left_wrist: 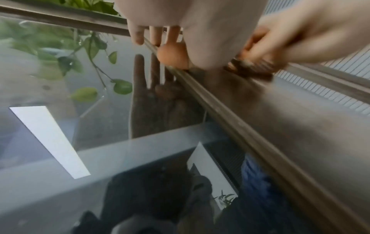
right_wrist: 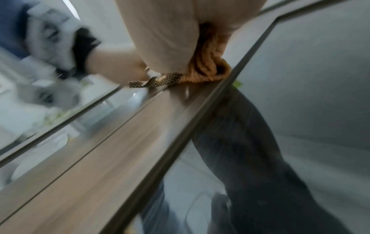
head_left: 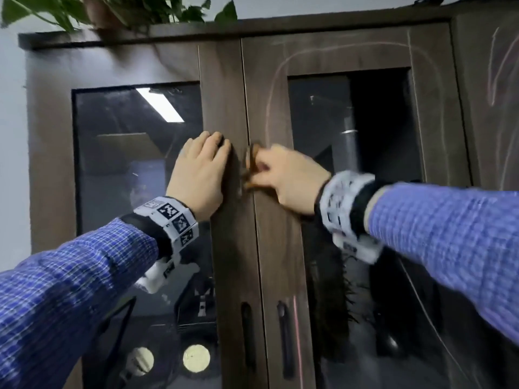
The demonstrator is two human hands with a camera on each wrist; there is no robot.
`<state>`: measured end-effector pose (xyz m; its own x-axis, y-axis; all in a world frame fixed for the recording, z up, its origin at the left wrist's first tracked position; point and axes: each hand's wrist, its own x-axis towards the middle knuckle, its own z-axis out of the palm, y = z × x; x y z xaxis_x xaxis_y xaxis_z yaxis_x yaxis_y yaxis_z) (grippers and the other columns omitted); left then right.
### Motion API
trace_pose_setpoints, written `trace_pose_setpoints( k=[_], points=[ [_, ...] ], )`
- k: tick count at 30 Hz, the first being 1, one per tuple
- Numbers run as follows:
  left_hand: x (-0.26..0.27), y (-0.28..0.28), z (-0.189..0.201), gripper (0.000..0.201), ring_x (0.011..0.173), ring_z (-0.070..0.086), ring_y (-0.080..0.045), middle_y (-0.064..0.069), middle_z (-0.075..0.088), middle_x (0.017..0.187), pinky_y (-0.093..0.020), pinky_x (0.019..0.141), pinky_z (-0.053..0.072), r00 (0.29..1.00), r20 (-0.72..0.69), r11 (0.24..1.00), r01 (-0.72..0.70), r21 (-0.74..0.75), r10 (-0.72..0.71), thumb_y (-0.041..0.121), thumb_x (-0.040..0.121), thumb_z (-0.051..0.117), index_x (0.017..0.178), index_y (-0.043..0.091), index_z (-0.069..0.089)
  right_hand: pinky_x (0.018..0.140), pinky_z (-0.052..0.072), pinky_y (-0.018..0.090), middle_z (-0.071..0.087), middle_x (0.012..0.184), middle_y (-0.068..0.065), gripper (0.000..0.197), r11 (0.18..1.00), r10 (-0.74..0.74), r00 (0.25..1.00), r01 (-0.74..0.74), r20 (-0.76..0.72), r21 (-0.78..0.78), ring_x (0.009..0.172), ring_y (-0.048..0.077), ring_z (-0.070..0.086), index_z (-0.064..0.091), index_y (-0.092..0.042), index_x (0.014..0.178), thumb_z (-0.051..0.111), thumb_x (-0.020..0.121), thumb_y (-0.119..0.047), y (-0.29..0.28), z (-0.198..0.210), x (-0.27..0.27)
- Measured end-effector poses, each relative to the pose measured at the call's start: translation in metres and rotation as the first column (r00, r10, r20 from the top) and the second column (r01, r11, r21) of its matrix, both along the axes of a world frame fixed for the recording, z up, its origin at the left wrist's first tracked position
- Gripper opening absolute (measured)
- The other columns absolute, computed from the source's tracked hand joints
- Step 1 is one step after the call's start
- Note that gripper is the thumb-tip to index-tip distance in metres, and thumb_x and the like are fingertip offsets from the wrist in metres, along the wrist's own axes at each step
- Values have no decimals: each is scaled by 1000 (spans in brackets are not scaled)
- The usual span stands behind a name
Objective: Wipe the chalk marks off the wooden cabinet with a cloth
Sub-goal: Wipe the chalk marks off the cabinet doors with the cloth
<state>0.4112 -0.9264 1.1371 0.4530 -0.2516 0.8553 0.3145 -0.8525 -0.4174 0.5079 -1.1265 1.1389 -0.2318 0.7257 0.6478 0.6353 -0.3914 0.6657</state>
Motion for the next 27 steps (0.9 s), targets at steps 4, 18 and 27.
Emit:
trace_pose_setpoints(
  k=[4,18,27],
  points=[
    [-1,6,-6,87,143,33,-45,-24,39,154,-60,117,28,1000,7,1000,-28,7,28,1,65,64,149,1,41,82,48,41,52,116,11,39,993,16,995,-5,-99,116,103,33,47,69,-23,119,57,86,-5,10,42,3],
    [-22,-16,25,74,141,34,-38,-18,45,145,-56,124,9,993,-21,991,-113,75,115,10,67,59,140,2,49,69,48,32,57,105,7,40,962,19,999,-10,29,-275,86,22,51,65,-15,115,47,80,-8,-13,-99,5],
    [-19,-13,73,66,136,38,-36,-15,45,148,-48,122,21,997,17,997,-77,-4,77,5,80,52,145,2,48,68,48,35,49,106,6,31,996,-19,1000,19,1,-90,92,22,44,64,-20,112,57,84,-8,-1,-9,3]
  ],
)
